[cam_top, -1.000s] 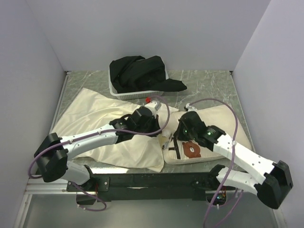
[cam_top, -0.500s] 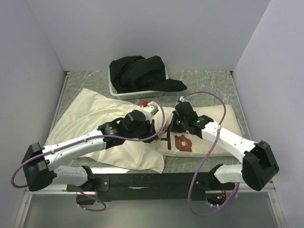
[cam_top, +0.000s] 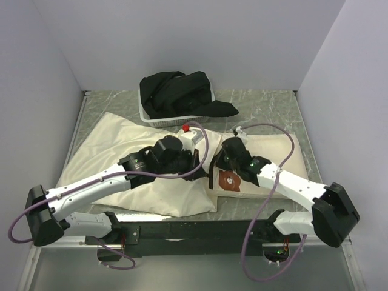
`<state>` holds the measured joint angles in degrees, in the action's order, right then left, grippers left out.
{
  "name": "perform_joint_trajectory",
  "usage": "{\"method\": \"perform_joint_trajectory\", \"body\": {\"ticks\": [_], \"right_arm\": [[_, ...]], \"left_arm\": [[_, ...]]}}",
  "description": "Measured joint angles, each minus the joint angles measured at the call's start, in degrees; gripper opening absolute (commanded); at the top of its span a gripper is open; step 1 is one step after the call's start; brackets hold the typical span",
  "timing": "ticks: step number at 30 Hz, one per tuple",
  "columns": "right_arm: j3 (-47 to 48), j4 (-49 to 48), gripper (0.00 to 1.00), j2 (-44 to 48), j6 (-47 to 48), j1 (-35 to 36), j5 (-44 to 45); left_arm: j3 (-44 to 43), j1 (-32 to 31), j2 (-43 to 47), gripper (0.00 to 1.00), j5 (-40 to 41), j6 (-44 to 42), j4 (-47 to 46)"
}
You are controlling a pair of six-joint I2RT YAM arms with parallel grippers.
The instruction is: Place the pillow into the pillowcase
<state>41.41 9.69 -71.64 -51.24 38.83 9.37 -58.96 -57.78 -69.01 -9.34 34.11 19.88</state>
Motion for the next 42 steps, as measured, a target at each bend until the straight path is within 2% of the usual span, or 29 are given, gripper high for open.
{"method": "perform_joint_trajectory", "body": {"ticks": [4, 7, 10, 11, 13, 14, 15, 17, 19, 22, 25, 28, 29, 30, 31, 32, 34, 37, 42], "right_arm": [[-1.36, 0.22, 0.0, 3.89, -4.02, 7.08, 5.81], [-0.96, -1.18, 0.0, 2.75, -6.64, 10.64, 6.99], [-0.22, -1.84, 0.43, -0.44, -7.82, 10.71, 6.97], [-0.22, -1.88, 0.64, -0.96, -8.17, 10.54, 7.02], [-0.42, -1.88, 0.8, -0.13, -7.93, 10.38, 6.95], [-0.7, -1.73, 0.92, 0.68, -8.26, 10.12, 7.15], [-1.4, -1.55, 0.96, 1.99, -7.87, 9.57, 7.21], [-3.82, 0.31, 1.0, 6.88, -7.37, 8.37, 7.48], [-5.64, 4.48, 1.0, 12.11, -6.43, 7.3, 8.83], [-6.14, 11.32, 1.0, 18.56, -5.35, 4.9, 11.08], [-6.16, 14.47, 1.0, 22.88, -3.21, -1.79, 11.3], [-6.54, 15.43, 1.0, 21.9, -0.76, -9.57, 11.1], [-6.67, 15.47, 0.97, 20.41, 0.09, -11.26, 10.86], [-6.69, 15.47, 0.92, 18.71, 0.63, -11.96, 10.67], [-6.64, 15.08, 0.81, 15.32, 1.38, -12.48, 10.58], [-6.56, 14.43, 0.36, 12.15, 2.21, -12.5, 9.99], [-6.03, 11.61, 0.0, 4.22, 4.46, -12.57, 8.94], [-5.66, 7.3, 0.0, 0.44, 5.66, -12.55, 5.99], [-5.68, 8.33, 0.0, 8.35, 5.35, -9.4, 2.91]], "left_arm": [[-5.97, 0.0, -4.13, 0.01, 1.05, 1.09, -0.42], [-9.68, 0.04, -8.26, 0.01, 2.89, 2.19, -1.44], [-10.58, 0.52, -10.6, 0.01, 4.94, 3.8, -2.03], [-10.58, 0.94, -11.13, 0.01, 5.44, 4.72, -2.03], [-10.03, 2.21, -11.65, 0.01, 6.34, 6.64, -3.1], [-9.44, 2.67, -11.65, 0.01, 5.68, 7.82, -4.11], [-8.83, 2.89, -11.5, 0.01, 5.35, 9.05, -5.68], [-7.41, 2.93, -11.23, 0.01, 6.01, 10.23, -7.63], [-5.99, 2.95, -10.99, 0.01, 3.34, 12.28, -10.6], [-4.31, 3.3, -10.29, 0.01, 4.46, 13.14, -11.52], [-2.62, 5.2, -10.45, 0.01, 6.6, 13.4, -11.1], [-2.12, 5.9, -10.45, 0.01, 7.85, 13.42, -10.21], [-2.12, 5.88, -10.47, 0.01, 8.02, 13.4, -10.23], [-2.12, 5.81, -10.47, 0.01, 8.11, 13.4, -10.23], [-2.12, 5.77, -10.51, 0.01, 8.17, 13.38, -10.23], [-2.12, 5.75, -10.64, 0.01, 8.17, 13.38, -10.16], [-2.14, 5.73, -11.13, 0.01, 8.2, 13.35, -10.16], [-2.67, 5.73, -12.22, 0.01, 8.22, 13.16, -9.44], [-4.68, 5.55, -12.7, 0.01, 8.07, 12.09, -7.69]]}}
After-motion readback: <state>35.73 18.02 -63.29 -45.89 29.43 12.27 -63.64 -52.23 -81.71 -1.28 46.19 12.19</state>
